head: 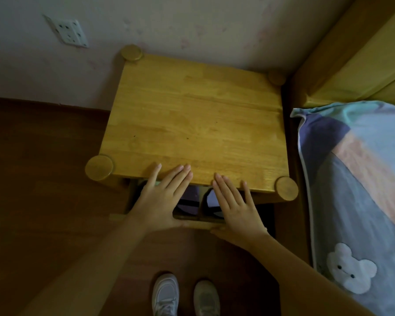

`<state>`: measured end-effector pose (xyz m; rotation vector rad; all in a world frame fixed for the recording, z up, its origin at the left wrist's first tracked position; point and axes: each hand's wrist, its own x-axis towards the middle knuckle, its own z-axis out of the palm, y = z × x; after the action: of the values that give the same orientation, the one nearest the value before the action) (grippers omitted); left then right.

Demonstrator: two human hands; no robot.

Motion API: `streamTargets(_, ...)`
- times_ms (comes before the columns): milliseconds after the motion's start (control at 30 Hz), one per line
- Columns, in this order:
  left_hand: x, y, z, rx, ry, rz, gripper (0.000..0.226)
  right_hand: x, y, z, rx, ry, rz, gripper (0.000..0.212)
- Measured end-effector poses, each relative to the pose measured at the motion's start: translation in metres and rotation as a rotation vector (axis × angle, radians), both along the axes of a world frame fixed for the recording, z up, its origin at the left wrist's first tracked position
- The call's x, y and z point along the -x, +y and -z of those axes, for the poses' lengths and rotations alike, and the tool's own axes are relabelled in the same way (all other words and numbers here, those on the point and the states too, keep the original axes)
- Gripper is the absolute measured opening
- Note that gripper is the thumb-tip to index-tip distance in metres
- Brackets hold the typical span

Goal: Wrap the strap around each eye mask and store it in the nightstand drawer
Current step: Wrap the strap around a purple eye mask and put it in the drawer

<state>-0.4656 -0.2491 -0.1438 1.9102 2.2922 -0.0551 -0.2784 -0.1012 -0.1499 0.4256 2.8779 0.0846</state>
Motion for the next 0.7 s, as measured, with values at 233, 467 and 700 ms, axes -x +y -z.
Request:
streamTargets(233,0.005,0.008,0.007,-0.234,0.088,0.033,0.08,0.012,0.007,0.003,-0.047,0.244,-0.003,0.092)
streamTargets(467,0.021,0.015,0.008,-0.282,0.2,0.175,0.064,0.028,0.012,0.017,-0.171,0.5,-0.068,0.032)
streamTargets(700,0.018,0.027,0.014,-0.412,0.308,0.186,0.018,0.041,0.012,0.019,-0.214,0.585,-0.023,0.019)
